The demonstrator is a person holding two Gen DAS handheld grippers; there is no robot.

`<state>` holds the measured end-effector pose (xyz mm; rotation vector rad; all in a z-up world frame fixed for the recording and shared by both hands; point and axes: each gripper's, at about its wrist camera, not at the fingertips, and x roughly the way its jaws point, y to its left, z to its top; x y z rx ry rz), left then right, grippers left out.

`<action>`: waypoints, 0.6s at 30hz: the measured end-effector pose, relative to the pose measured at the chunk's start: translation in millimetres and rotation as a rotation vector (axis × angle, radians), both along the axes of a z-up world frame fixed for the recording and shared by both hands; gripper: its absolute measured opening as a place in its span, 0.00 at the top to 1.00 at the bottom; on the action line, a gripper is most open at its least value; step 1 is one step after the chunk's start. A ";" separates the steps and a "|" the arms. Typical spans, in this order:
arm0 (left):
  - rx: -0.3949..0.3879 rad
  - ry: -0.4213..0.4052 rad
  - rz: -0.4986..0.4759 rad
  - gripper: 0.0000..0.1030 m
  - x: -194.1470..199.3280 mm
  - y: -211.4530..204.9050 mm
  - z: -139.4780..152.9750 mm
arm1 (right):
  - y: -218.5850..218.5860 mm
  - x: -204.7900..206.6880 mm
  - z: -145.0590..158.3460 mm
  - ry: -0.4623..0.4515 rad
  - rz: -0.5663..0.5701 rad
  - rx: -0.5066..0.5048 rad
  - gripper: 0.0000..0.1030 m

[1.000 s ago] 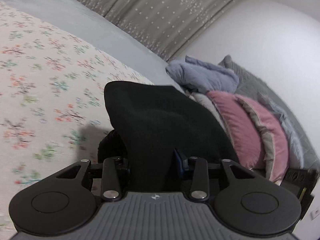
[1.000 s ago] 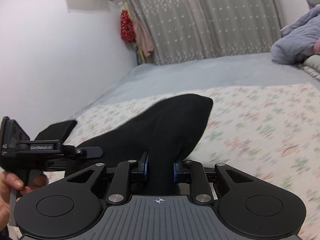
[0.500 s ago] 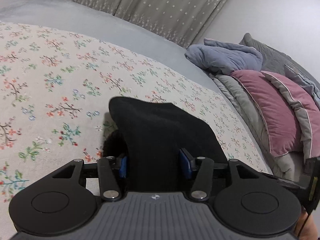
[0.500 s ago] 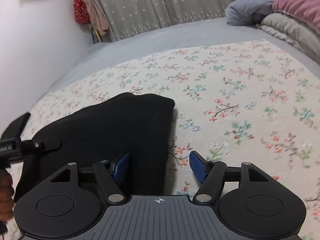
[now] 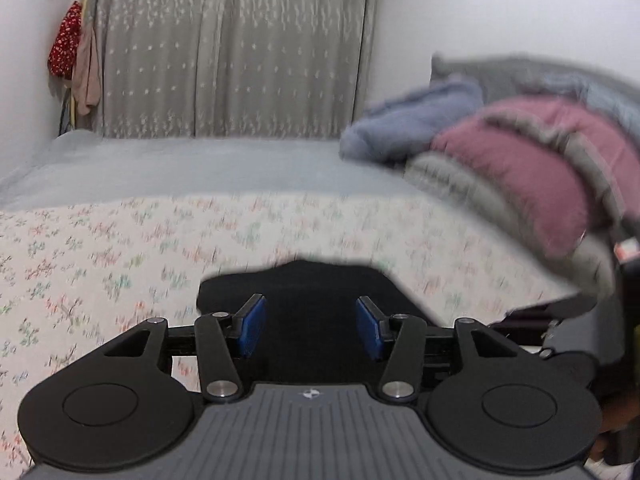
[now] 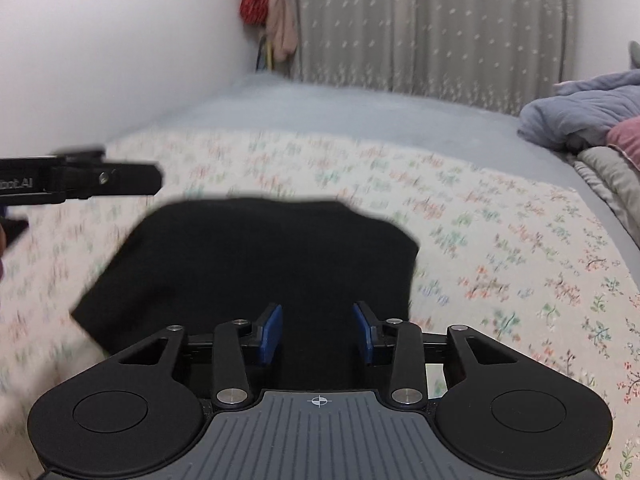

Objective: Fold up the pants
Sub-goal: 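Lower the folded pants onto the sheet and open both grippers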

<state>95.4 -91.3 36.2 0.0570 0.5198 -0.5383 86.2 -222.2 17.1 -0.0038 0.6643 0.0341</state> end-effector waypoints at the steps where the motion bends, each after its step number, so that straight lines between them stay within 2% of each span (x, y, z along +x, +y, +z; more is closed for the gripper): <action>1: 0.017 0.035 0.013 0.39 3.7 -0.8 -7.7 | 3.7 2.2 -4.7 0.027 0.005 -0.007 0.65; 4: 0.060 0.149 0.061 0.41 15.8 0.3 -31.6 | 9.8 4.5 -17.9 0.085 0.016 -0.013 0.65; 13: 0.075 0.163 0.086 0.40 17.3 2.8 -44.7 | 18.6 1.9 -37.8 0.105 0.006 -0.033 0.60; 18: 0.079 0.170 0.106 0.39 13.6 -1.3 -42.4 | 13.3 1.2 -40.4 0.098 -0.013 0.025 0.59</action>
